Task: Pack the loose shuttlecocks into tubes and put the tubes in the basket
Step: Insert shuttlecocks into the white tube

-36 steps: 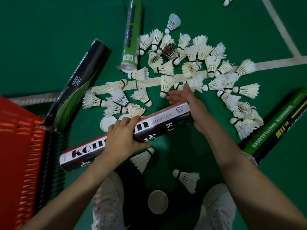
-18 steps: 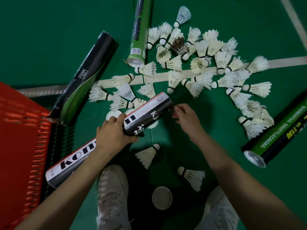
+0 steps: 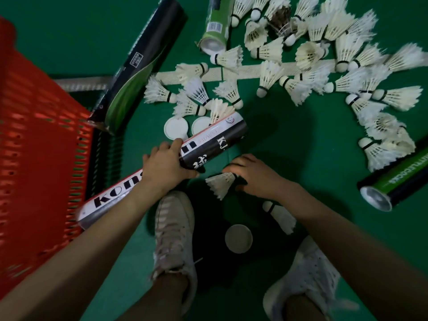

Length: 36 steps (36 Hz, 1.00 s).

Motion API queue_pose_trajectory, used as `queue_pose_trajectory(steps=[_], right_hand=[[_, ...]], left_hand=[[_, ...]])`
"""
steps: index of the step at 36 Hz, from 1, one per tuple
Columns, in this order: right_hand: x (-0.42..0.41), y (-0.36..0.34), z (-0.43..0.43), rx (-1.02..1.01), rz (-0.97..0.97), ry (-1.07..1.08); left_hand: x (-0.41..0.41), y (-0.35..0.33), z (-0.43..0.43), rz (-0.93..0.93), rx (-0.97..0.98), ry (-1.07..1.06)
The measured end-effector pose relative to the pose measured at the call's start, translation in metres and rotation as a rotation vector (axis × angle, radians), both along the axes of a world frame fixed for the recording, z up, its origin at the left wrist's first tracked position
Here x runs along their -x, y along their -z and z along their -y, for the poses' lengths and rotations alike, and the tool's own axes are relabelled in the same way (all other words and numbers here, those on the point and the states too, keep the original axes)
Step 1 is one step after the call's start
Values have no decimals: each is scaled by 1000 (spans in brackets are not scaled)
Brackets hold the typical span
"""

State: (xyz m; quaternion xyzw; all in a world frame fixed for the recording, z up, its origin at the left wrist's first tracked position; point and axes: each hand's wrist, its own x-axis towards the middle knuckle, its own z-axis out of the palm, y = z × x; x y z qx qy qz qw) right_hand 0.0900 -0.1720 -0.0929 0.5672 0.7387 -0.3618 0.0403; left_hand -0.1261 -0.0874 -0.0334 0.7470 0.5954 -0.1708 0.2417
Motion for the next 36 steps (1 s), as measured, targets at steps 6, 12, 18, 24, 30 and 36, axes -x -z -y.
queue_pose_trajectory(steps=[6,12,18,24,30,36], right_hand=[[-3,10,5,-207,9,87],[-49,4,10,-202,157,393],[-70,-8,8,-91,162,507],[-57,-7,1,-250,83,441],[-74,-15,-11,-399,-66,937],[-96,-38,-26,-355,-628,1499]], left_hand=[[-3,0,2,-4,6,16],[-8,-1,3,3,-5,41],[-17,-2,7,-10,12,64],[-26,-3,6,-9,-8,74],[-39,-2,6,3,-20,90],[-50,-4,5,39,-51,126]])
